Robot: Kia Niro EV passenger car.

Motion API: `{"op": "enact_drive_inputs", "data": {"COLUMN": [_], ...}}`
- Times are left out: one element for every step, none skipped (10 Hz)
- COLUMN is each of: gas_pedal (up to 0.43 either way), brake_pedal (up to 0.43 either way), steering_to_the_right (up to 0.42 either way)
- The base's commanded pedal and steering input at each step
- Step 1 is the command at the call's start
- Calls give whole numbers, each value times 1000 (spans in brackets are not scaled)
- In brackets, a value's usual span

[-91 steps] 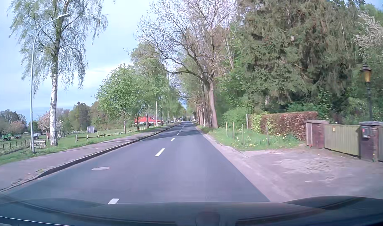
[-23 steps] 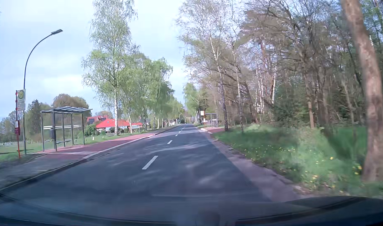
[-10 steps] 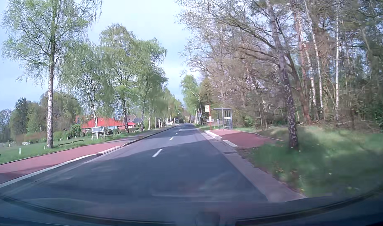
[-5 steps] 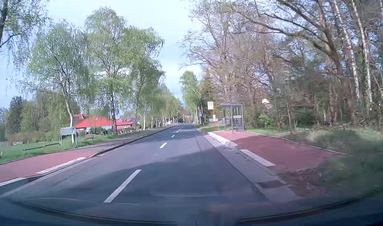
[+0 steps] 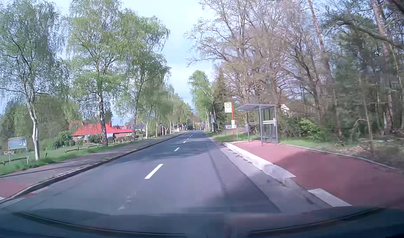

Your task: Follow the waypoints while adhering to traffic rules and regulations

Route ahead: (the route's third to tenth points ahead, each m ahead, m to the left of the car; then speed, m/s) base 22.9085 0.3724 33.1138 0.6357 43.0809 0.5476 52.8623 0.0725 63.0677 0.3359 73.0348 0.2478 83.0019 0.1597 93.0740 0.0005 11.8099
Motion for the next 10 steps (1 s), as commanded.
{"op": "enact_drive_inputs", "data": {"gas_pedal": [67, 67, 67, 67, 67, 67, 67, 67, 67, 79], "brake_pedal": [0, 0, 0, 0, 0, 0, 0, 0, 0, 0], "steering_to_the_right": [-8, -8, -8, -8, -8, -5, -5, -5, -5, -5]}}
